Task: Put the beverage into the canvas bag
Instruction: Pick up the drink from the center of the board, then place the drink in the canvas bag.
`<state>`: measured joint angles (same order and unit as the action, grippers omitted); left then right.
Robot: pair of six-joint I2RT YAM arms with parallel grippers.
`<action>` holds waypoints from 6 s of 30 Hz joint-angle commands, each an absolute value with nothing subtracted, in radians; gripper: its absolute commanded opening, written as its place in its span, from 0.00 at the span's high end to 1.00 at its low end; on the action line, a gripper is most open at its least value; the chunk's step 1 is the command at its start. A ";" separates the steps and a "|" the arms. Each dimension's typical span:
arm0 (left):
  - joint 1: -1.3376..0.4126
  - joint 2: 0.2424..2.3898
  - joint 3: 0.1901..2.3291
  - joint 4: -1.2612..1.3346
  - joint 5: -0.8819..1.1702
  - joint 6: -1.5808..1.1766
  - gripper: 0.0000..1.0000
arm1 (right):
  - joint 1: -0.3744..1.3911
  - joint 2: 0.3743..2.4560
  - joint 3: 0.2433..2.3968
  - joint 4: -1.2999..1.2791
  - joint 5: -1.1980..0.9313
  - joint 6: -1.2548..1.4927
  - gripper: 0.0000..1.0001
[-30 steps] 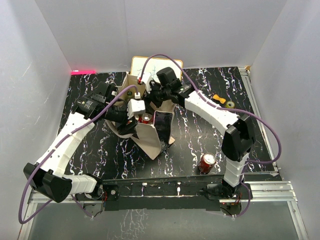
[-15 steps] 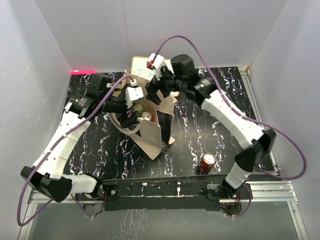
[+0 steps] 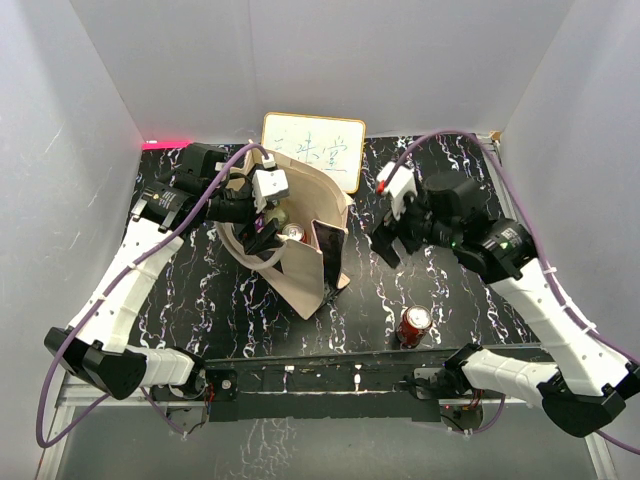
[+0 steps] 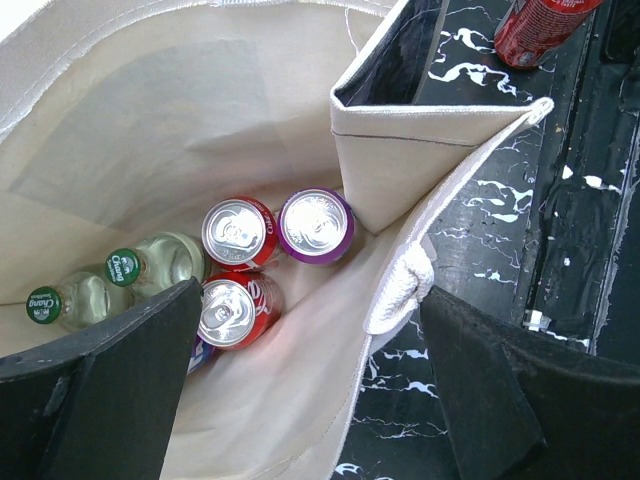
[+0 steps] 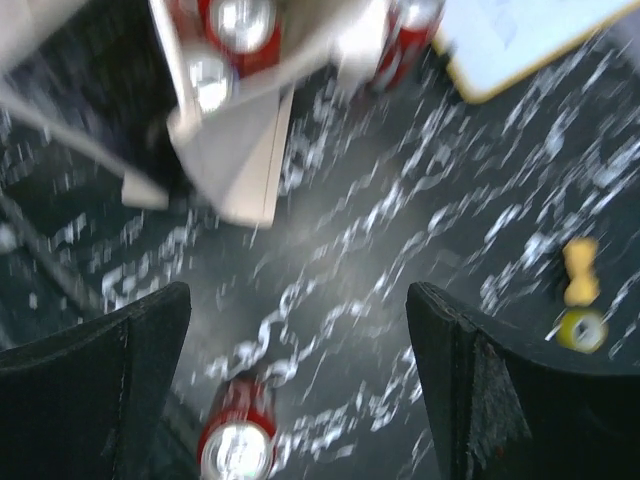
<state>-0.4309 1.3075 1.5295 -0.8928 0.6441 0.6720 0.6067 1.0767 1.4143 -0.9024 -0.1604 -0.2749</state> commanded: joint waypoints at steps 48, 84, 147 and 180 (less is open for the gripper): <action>-0.424 1.259 1.502 -0.831 0.685 0.652 0.11 | 0.588 1.173 1.084 -1.172 -0.181 -0.450 0.75; -0.552 1.283 1.472 -0.971 0.840 0.816 0.38 | 0.659 1.673 2.263 -0.973 -0.359 -0.247 0.92; -0.376 1.164 1.471 -1.031 0.942 0.897 1.00 | 0.766 1.852 1.974 -1.295 -0.514 -0.501 0.92; -0.299 1.088 1.435 -0.977 0.967 0.805 1.00 | 0.884 1.760 1.928 -1.361 -0.651 -0.565 0.92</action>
